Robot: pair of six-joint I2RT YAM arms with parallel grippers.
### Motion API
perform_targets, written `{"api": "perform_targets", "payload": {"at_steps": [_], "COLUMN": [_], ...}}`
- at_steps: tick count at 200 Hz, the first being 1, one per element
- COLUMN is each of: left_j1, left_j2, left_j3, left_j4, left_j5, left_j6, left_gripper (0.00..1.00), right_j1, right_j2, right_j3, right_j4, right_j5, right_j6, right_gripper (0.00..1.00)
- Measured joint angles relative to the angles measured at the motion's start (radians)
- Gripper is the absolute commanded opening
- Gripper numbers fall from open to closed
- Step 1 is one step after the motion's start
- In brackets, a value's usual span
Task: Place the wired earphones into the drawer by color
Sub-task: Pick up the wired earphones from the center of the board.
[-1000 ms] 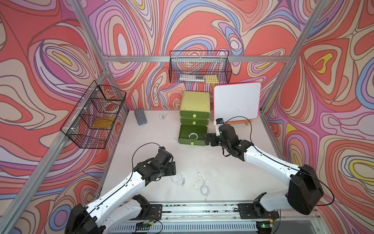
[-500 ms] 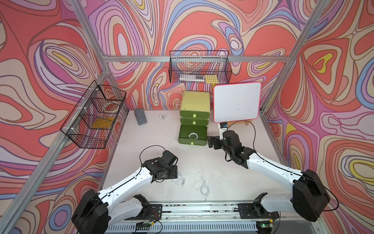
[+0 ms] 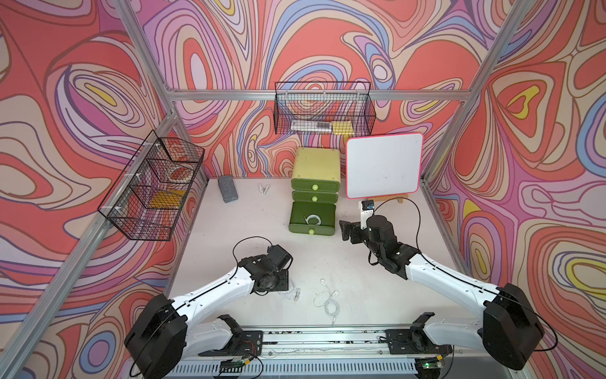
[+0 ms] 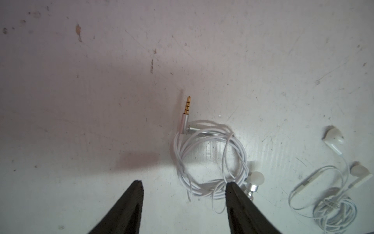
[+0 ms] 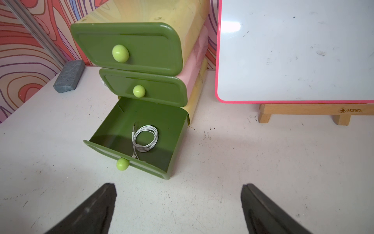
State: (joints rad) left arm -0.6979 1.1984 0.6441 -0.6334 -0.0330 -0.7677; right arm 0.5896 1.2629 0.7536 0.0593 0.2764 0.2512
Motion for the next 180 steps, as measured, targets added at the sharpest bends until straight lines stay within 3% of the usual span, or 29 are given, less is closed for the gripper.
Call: {"api": "perform_targets", "payload": {"at_steps": [180], "left_j1": [-0.017], "left_j2": [0.121], "left_j3": [-0.021], "left_j4": [0.081], "left_j5": [-0.007], "left_j6": [-0.008], "left_gripper": [0.27], "right_j1": [0.0], "right_j2": [-0.008], "right_j3": [0.0], "right_j4": [0.0], "right_j5": [0.032], "right_j6": [-0.007], "right_gripper": [0.98]}}
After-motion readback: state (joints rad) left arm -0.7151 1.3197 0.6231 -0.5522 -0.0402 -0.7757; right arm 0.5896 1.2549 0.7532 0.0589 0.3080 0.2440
